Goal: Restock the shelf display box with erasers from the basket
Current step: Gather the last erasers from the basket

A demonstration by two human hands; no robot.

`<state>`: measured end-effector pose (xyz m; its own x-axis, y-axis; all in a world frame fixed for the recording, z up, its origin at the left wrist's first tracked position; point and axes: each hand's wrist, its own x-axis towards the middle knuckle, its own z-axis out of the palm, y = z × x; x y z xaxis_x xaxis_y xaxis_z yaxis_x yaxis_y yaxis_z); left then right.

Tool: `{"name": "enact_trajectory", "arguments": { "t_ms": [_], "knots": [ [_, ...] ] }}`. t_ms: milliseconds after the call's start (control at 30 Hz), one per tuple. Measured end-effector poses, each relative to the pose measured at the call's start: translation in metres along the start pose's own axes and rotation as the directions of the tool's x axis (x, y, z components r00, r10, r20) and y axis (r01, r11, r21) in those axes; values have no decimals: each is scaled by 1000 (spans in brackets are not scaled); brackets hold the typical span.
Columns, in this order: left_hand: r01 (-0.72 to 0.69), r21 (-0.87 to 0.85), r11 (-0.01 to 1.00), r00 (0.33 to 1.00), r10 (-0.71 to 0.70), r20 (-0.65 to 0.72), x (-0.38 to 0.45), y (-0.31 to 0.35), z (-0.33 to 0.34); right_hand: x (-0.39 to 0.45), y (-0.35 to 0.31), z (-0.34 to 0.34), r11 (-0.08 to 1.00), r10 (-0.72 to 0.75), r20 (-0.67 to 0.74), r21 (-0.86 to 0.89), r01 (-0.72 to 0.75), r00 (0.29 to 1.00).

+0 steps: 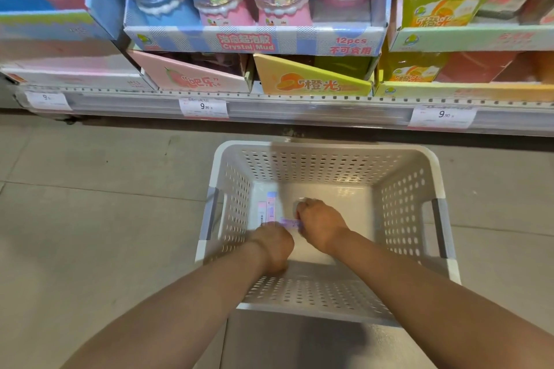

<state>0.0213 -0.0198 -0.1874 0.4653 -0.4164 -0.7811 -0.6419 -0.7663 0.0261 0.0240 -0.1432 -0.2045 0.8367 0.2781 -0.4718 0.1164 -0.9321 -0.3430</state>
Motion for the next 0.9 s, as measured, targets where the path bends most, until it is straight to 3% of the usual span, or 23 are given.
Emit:
{"name": "enact_trajectory", "arguments": {
  "t_ms": [233, 433, 533, 633, 833, 900],
  "knots": [
    [2, -41, 999, 1000, -3, -11, 0, 4, 0, 0, -3, -2, 996, 71, -5, 53, -71, 997],
    [7, -323, 946, 997, -31, -70, 1, -5, 5, -2, -2, -6, 989, 120, -35, 96, -116, 992],
    [95, -435, 895, 970, -182, -162, -2, -6, 2, -5, 3, -6, 983, 113, -4, 145, -111, 994],
    [244, -483, 841, 884, -397, -245, -2, -9, -5, -4, 5, -7, 954, 150, 11, 261, -148, 989],
    [375, -614, 695, 819, -559, -133, 2, -16, -4, -4, 3, -12, 833, 270, 80, 480, -275, 959],
    [403, -546, 735, 835, -540, -111, 6, -16, -6, -6, 3, -12, 819, 267, 91, 503, -275, 960]
  ]
}}
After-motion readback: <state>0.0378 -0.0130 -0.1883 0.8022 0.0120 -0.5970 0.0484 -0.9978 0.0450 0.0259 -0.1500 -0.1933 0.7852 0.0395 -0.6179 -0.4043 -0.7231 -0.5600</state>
